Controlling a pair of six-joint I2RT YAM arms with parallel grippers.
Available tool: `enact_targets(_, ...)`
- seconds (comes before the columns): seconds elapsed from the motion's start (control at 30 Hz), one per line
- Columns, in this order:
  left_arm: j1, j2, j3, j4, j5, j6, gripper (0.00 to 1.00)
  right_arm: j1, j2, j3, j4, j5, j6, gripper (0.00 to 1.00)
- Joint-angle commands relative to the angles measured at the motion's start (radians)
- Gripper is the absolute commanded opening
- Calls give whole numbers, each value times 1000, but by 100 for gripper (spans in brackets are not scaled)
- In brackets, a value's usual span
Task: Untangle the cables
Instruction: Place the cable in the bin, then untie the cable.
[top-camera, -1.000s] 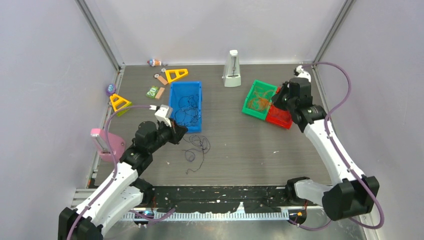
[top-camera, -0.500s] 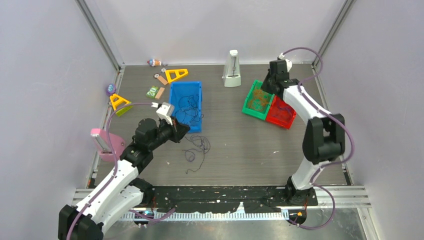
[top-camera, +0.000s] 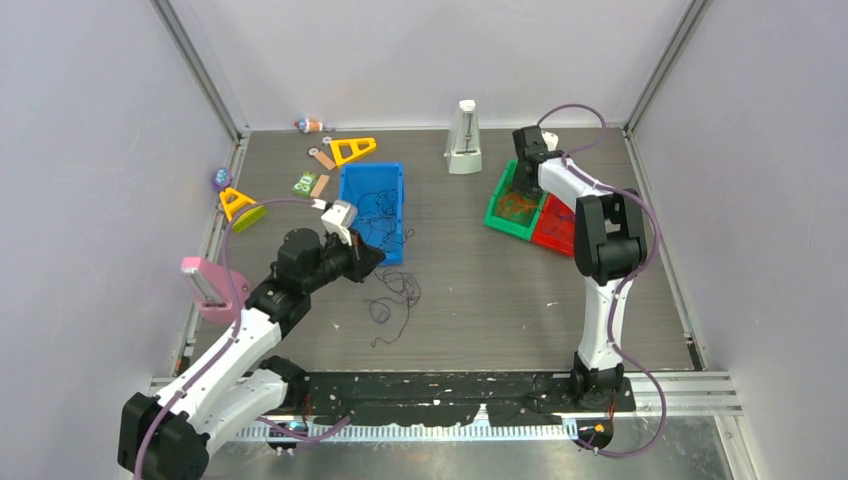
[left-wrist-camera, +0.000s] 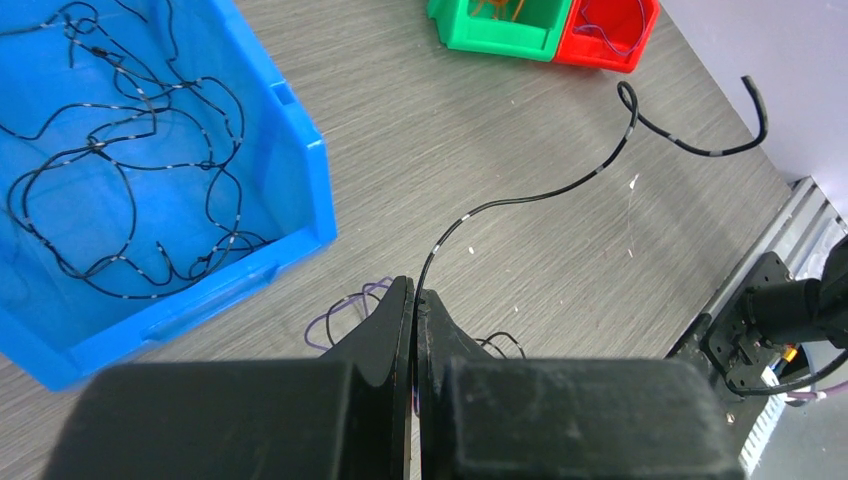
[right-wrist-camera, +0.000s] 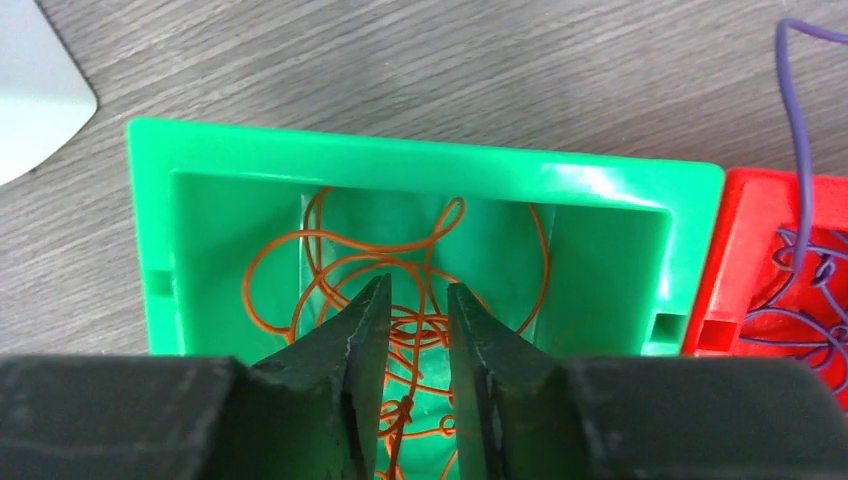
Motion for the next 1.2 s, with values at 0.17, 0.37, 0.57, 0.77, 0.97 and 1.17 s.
enact_targets(0.17, -42, 95, 95, -50, 57, 33, 0, 18, -217, -13, 13, 7, -81, 63)
enact_targets(0.37, -77, 137, 123, -70, 52, 44, 0, 40, -380, -82, -22, -61, -132, 90)
enact_targets(0.57, -93, 174, 152, -105, 55, 60, 0, 193, -534, -214, -55, -102, -265, 97)
enact_targets(0.77, -94, 184, 159, -117, 66, 71, 0, 284, -814, -576, 165, -357, -290, 97)
enact_targets(0.97, -99, 220, 180, -105, 82, 63, 0, 360, -1075, -908, 444, -582, -277, 99)
enact_targets(1.17, -103, 236, 189, -98, 87, 55, 0, 551, -1074, -1062, 692, -516, -224, 99)
